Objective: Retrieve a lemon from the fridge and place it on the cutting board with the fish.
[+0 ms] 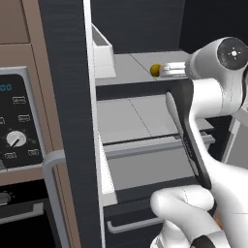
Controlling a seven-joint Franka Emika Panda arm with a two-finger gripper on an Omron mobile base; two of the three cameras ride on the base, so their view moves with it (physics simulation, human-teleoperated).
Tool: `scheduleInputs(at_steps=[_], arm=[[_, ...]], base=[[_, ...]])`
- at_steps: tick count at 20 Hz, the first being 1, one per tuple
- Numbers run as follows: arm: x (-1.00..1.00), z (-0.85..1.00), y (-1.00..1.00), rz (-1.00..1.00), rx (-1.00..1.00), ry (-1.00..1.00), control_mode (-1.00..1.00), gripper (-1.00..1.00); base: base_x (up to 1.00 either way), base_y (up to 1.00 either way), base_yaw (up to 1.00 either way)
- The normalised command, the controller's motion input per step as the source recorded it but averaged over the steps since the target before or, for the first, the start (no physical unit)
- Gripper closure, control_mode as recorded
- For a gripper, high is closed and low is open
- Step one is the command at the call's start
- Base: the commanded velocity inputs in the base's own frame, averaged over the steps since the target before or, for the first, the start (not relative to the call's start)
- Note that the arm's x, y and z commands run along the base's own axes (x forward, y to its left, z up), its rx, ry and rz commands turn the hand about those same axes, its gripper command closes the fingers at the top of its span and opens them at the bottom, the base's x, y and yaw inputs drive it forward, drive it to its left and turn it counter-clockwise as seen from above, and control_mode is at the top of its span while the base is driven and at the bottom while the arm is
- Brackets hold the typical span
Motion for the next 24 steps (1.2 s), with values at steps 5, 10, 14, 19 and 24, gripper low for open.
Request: scheduleInputs(at_steps=[5, 10, 14, 19, 24], arm=[[0.32, -0.17, -0.11, 0.0, 0.0, 0.0, -1.0, -1.0], [0.45, -0.09, 0.0, 0.0, 0.0, 0.02, -1.0, -1.0], [0.62, 0.0, 0.0, 0.0, 0.0, 0.04, -1.0, -1.0], [0.62, 0.0, 0.0, 0.0, 0.0, 0.02, -1.0, -1.0], [0.51, -0.03, 0.0, 0.0, 0.0, 0.03, -1.0, -1.0]], base=[[0.0, 0.0, 0.0], [0.0, 0.0, 0.0], [0.0, 0.0, 0.0], [0.0, 0.0, 0.0], [0.0, 0.0, 0.0]])
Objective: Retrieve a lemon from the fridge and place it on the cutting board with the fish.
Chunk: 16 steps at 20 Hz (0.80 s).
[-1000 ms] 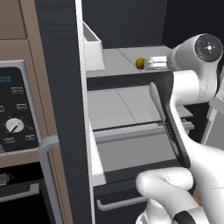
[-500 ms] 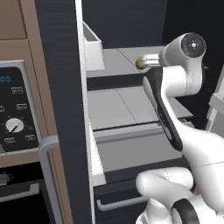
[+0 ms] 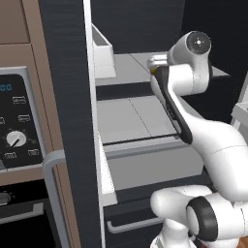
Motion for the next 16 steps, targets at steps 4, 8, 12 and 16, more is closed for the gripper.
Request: scheduleInputs(at_steps=[4, 8, 12, 16], arm=[[0.4, -0.12, 0.03, 0.0, 0.01, 0.03, -1.0, -1.0], [0.33, -0.14, 0.12, 0.0, 0.0, 0.0, -1.0, -1.0], [0.41, -0.05, 0.04, -0.01, 0.0, 0.0, -1.0, -1.0], [0.21, -0.04, 0.0, 0.0, 0.0, 0.03, -1.0, -1.0]], base=[[0.0, 0.0, 0.0], [0.0, 0.0, 0.0], [0.0, 0.0, 0.0], [0.0, 0.0, 0.0]])
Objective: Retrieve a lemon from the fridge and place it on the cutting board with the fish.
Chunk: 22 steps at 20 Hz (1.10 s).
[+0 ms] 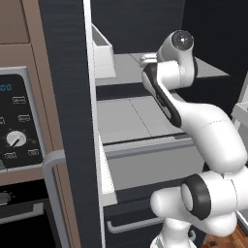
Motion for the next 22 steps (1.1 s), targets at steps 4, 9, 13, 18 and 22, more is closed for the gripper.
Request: scheduleInputs(at_steps=[4, 9, 13, 18, 22], arm=[[0.08, -0.02, 0.0, 0.0, 0.0, 0.04, -1.0, -1.0], [0.27, -0.03, 0.0, -0.01, 0.0, 0.02, -1.0, -1.0], [0.33, -0.15, -0.03, -0.01, 0.0, 0.07, -1.0, -1.0], [0.31, -0.09, -0.01, 0.0, 0.0, 0.09, -1.0, -1.0], [0.26, -0.07, -0.01, 0.0, 0.0, 0.08, -1.0, -1.0]], base=[[0.0, 0.0, 0.0], [0.0, 0.0, 0.0], [0.0, 0.0, 0.0], [0.0, 0.0, 0.0], [0.0, 0.0, 0.0]])
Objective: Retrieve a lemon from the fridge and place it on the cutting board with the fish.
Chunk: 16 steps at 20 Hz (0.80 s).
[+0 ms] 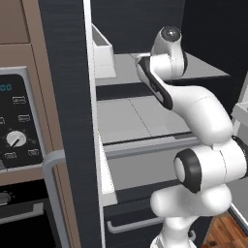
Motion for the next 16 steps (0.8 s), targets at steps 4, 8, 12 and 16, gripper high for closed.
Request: scheduleInputs(at_steps=[4, 8, 12, 16], arm=[[0.13, -0.07, -0.1, 0.0, 0.0, 0.07, -1.0, -1.0], [0.01, -0.11, -0.15, -0.01, 0.0, 0.04, -1.0, -1.0], [0.0, -0.14, -0.04, 0.0, 0.0, 0.02, -1.0, -1.0], [0.0, -0.3, 0.0, 0.0, 0.0, 0.04, -1.0, -1.0]], base=[[0.0, 0.0, 0.0], [0.0, 0.0, 0.0], [0.0, 0.0, 0.0], [0.0, 0.0, 0.0]])
